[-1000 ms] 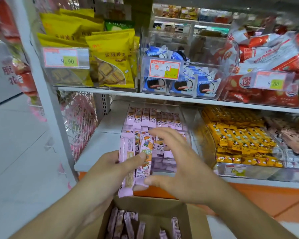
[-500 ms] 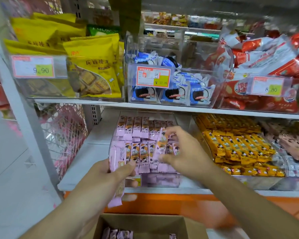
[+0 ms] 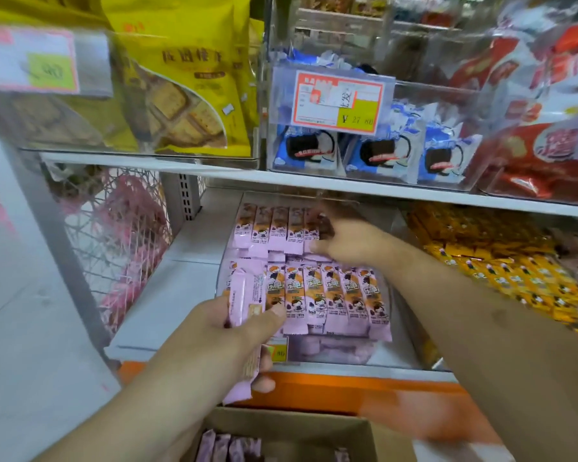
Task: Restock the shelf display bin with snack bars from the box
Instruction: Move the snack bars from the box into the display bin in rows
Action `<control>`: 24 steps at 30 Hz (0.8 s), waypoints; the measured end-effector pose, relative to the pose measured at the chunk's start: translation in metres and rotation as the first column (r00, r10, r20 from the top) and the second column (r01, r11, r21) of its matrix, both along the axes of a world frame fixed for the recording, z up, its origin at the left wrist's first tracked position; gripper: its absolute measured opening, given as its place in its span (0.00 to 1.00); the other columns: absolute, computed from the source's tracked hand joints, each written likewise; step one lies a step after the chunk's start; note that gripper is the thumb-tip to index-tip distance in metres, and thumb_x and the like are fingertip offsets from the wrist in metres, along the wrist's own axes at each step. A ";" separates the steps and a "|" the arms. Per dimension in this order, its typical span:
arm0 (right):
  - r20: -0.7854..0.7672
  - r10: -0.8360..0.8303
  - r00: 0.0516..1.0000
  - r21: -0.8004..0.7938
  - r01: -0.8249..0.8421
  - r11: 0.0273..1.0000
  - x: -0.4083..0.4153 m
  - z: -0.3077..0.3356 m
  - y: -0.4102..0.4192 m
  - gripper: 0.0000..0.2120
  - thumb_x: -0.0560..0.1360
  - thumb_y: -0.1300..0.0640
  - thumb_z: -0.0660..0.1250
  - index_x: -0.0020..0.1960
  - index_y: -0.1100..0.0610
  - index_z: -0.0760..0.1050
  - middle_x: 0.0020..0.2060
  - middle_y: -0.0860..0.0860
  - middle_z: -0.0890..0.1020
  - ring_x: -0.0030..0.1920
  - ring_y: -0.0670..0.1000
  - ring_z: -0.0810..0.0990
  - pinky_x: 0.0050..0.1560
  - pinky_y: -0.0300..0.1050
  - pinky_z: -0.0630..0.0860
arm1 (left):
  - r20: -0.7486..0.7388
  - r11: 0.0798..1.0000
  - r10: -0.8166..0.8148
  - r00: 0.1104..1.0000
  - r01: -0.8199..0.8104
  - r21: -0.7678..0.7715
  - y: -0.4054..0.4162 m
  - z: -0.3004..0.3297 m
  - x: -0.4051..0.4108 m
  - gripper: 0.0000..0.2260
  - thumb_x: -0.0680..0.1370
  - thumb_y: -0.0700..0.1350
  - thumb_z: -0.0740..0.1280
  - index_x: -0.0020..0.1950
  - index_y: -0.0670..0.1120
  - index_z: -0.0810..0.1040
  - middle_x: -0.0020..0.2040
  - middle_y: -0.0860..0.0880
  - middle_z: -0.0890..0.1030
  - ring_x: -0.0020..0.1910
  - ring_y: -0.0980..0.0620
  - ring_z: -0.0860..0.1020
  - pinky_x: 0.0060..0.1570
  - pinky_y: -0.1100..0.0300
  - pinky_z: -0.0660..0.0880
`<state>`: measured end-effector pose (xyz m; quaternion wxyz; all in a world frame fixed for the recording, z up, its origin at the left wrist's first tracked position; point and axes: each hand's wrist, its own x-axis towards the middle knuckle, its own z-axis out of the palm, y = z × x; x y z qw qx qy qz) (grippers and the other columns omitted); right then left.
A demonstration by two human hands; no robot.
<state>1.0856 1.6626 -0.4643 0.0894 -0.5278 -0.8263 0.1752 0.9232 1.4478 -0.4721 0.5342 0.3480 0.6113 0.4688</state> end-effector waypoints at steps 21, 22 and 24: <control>-0.677 -0.225 0.700 -0.237 0.081 0.968 0.036 0.022 -0.210 0.06 0.79 0.53 0.73 0.55 0.45 0.79 0.47 0.46 0.84 0.48 0.44 0.85 0.49 0.43 0.84 | -0.396 0.934 -0.251 0.883 0.329 0.140 -0.055 0.010 0.023 0.16 0.76 0.56 0.75 0.63 0.64 0.78 0.48 0.57 0.84 0.44 0.51 0.84 0.49 0.46 0.84; -0.695 -0.248 0.675 -0.277 0.067 0.958 0.037 0.024 -0.211 0.06 0.80 0.56 0.73 0.55 0.48 0.79 0.46 0.48 0.84 0.46 0.45 0.86 0.48 0.44 0.85 | -0.386 0.936 -0.231 0.893 0.312 0.162 -0.058 0.010 0.023 0.17 0.75 0.54 0.77 0.61 0.65 0.78 0.47 0.58 0.83 0.43 0.52 0.85 0.45 0.49 0.84; -0.718 -0.276 0.639 -0.339 0.025 0.940 0.040 0.026 -0.210 0.07 0.81 0.60 0.71 0.57 0.52 0.79 0.47 0.53 0.86 0.43 0.48 0.87 0.44 0.43 0.85 | -0.313 0.946 -0.215 0.925 0.277 0.170 -0.059 0.013 0.024 0.17 0.74 0.52 0.78 0.60 0.63 0.78 0.45 0.56 0.82 0.42 0.51 0.85 0.38 0.56 0.83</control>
